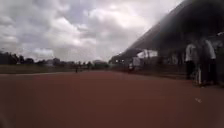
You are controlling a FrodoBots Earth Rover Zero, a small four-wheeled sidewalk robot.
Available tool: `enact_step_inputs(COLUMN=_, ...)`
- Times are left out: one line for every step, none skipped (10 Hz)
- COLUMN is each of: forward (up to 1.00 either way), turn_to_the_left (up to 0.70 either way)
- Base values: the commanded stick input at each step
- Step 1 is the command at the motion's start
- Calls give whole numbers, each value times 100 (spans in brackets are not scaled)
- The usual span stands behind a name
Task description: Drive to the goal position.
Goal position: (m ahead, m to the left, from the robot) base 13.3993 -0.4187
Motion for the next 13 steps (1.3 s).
enact_step_inputs(forward=70, turn_to_the_left=0)
enact_step_inputs(forward=70, turn_to_the_left=0)
enact_step_inputs(forward=70, turn_to_the_left=0)
enact_step_inputs(forward=70, turn_to_the_left=0)
enact_step_inputs(forward=70, turn_to_the_left=0)
enact_step_inputs(forward=70, turn_to_the_left=0)
enact_step_inputs(forward=70, turn_to_the_left=0)
enact_step_inputs(forward=70, turn_to_the_left=0)
enact_step_inputs(forward=70, turn_to_the_left=0)
enact_step_inputs(forward=70, turn_to_the_left=0)
enact_step_inputs(forward=70, turn_to_the_left=0)
enact_step_inputs(forward=70, turn_to_the_left=0)
enact_step_inputs(forward=70, turn_to_the_left=0)
